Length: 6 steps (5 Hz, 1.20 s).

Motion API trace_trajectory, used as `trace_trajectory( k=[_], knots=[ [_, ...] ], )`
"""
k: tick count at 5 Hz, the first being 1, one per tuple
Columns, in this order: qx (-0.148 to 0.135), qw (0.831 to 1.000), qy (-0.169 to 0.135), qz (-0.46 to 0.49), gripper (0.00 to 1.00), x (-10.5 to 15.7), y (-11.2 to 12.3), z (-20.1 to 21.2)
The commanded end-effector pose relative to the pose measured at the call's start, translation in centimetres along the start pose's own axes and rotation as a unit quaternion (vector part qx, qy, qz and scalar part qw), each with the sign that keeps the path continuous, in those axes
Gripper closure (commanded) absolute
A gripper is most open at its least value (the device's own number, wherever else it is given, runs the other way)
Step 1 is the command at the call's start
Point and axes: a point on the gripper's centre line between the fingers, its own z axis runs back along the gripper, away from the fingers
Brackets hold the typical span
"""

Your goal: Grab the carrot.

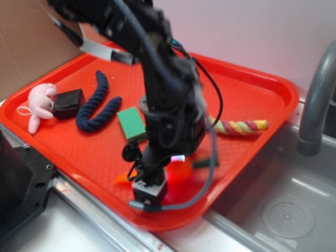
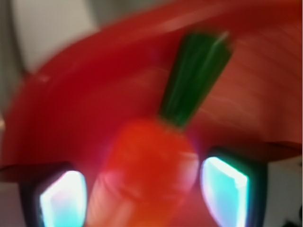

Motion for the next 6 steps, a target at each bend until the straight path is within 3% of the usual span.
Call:
trace_trajectory(
  k=[1,2,4,5,6],
  knots=[
    [0.001,0.999,-0.008,0.035,0.0,-3.8,-1.0,0.6],
    [-0.013,0.998,-0.006,0.055,1.0,-3.3,-1.3,-0.2],
    [-0.012,0.998,-0.006,0.057,1.0,-2.9,-1.3,-0.5],
    [0.034,0.984,-0.052,0.17,1.0,-6.2,-1.7,4.0],
    [0.039,0.953,-0.081,0.29,1.0,-11.0,-2.3,8.5]
  ],
)
